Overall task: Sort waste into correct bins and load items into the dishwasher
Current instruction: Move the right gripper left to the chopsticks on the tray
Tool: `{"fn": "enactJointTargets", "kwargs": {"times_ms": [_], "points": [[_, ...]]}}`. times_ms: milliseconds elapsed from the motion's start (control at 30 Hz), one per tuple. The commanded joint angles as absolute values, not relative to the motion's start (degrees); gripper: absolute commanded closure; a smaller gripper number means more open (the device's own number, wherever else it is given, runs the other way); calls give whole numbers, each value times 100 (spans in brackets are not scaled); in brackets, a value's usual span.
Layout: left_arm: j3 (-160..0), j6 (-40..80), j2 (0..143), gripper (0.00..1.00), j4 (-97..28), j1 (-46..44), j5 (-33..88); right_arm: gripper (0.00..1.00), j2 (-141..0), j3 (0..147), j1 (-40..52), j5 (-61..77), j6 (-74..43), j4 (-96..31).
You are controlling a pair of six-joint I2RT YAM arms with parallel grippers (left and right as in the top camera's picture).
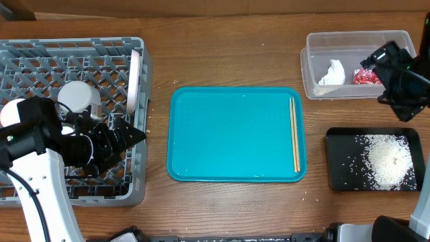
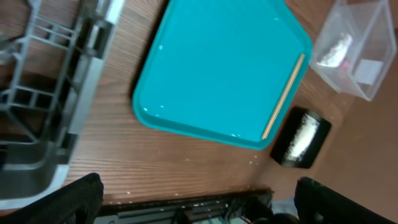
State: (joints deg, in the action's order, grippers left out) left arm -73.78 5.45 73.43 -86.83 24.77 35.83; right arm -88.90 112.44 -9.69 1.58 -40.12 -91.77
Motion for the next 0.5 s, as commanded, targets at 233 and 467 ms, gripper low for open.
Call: {"fn": "enactJointTargets", "kwargs": {"times_ms": [233, 467], "points": [[-7354, 947, 7349, 0, -8497, 2445, 3251, 5, -8884, 10151, -145, 403, -3026, -9341], [-7354, 943, 7349, 0, -8547, 2440, 3240, 26, -8884, 8246, 829, 397, -2989, -8237]]}}
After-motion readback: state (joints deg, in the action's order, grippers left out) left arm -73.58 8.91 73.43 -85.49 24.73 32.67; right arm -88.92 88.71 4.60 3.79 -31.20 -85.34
